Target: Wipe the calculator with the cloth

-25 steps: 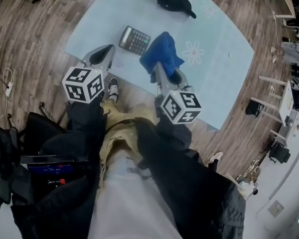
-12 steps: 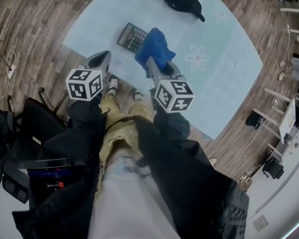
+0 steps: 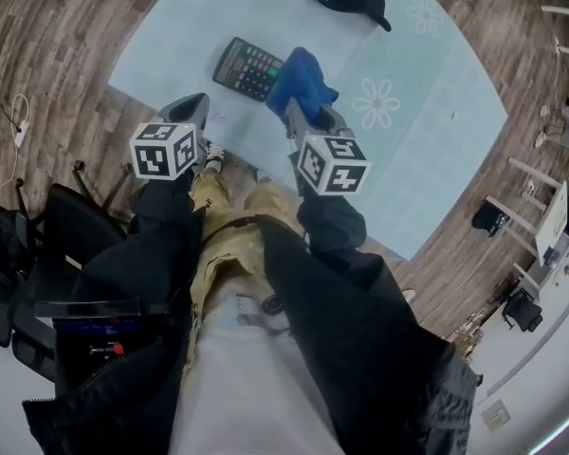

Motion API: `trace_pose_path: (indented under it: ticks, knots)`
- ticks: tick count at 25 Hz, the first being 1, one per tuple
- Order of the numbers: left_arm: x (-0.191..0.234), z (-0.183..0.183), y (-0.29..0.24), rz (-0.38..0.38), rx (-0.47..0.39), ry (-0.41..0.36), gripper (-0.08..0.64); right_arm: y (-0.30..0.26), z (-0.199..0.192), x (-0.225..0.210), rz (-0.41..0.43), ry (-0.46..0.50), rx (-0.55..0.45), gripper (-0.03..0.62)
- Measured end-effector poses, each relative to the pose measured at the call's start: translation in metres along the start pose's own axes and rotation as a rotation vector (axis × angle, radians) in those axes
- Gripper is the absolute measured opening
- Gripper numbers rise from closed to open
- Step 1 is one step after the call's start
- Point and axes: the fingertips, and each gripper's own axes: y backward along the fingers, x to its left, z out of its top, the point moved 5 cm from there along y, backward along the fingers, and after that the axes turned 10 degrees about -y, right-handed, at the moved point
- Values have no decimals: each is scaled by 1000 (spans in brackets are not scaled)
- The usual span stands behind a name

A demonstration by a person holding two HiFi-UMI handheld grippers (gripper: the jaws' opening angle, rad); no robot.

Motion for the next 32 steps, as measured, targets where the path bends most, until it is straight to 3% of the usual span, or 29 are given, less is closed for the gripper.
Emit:
trace_pose_path:
  ticks: [7, 14, 22, 32]
  knots:
    - [7, 3, -17, 0, 35, 8, 1, -23, 31, -22, -97, 117, -29, 78]
    - [19, 5, -29, 12, 56, 25, 1, -76, 38, -31, -193, 375, 22, 78]
    - [31, -7, -28, 31, 82, 42, 0, -135, -28, -5, -41, 509, 259, 78]
    - [41, -13, -14, 42, 68, 67, 2, -134, -67, 40, 76, 561, 330, 78]
